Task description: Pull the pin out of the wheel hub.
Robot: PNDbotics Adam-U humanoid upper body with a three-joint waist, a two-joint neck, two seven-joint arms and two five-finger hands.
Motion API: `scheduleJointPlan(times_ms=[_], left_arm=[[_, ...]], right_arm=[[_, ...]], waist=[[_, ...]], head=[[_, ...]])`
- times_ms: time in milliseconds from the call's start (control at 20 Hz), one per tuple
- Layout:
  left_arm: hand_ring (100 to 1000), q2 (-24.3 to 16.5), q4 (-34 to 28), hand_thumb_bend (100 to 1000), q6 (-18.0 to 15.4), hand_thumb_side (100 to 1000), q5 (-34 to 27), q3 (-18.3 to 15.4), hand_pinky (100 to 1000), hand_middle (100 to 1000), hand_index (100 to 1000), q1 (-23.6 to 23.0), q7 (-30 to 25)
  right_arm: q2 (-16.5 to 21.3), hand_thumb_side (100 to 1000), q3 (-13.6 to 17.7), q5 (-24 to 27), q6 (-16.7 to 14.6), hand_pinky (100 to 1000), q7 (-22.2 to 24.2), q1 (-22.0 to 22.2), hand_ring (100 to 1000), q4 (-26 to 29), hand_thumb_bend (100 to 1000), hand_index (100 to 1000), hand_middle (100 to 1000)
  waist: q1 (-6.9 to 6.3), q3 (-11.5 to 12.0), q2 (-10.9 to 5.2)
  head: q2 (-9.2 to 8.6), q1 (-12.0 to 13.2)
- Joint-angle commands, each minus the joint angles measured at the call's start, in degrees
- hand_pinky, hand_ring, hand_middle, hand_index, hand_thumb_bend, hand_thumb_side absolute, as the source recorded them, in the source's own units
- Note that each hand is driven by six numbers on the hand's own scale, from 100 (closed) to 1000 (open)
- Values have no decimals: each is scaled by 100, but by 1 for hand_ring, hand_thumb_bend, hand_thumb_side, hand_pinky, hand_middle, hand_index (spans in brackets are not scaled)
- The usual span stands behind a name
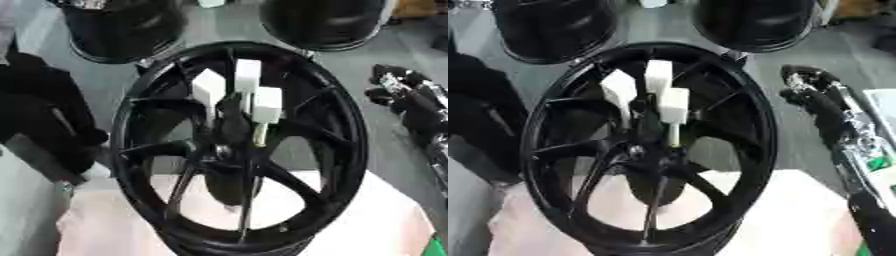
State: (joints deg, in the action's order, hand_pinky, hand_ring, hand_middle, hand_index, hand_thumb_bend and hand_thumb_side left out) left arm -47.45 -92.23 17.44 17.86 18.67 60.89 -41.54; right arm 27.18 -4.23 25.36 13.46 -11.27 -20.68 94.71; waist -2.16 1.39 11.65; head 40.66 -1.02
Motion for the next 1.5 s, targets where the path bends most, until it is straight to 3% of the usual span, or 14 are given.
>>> scheduleJointPlan(times_ms=[50,1000,1300,1350,1500], left_arm=[[795,-213,-82,452,5,560,-44,-139,832,766,813,62,14],[791,-170,-56,465,-51,563,-126,-105,832,763,815,85,-98],[795,-128,-15,518,-202,458,-206,-22,837,764,823,118,-338],[800,-122,-6,548,-258,374,-255,7,841,767,832,118,-421],[805,-100,32,574,-435,299,-413,54,844,769,832,150,-680]], right_arm=[[152,381,67,24,-6,810,-17,-68,659,112,300,770,651],[142,380,55,29,-1,811,-15,-62,659,104,301,770,650],[140,380,48,26,3,811,-9,-67,658,102,301,770,649],[140,380,45,25,5,811,-8,-67,658,100,301,770,649],[140,380,41,23,6,811,-4,-68,659,97,302,770,649]], waist=[[5,-3,-151],[10,-10,-159],[-2,-20,-157],[-5,-23,-156],[-9,-30,-156]], head=[[-30,6],[0,24],[-7,24],[-8,22],[-10,16]])
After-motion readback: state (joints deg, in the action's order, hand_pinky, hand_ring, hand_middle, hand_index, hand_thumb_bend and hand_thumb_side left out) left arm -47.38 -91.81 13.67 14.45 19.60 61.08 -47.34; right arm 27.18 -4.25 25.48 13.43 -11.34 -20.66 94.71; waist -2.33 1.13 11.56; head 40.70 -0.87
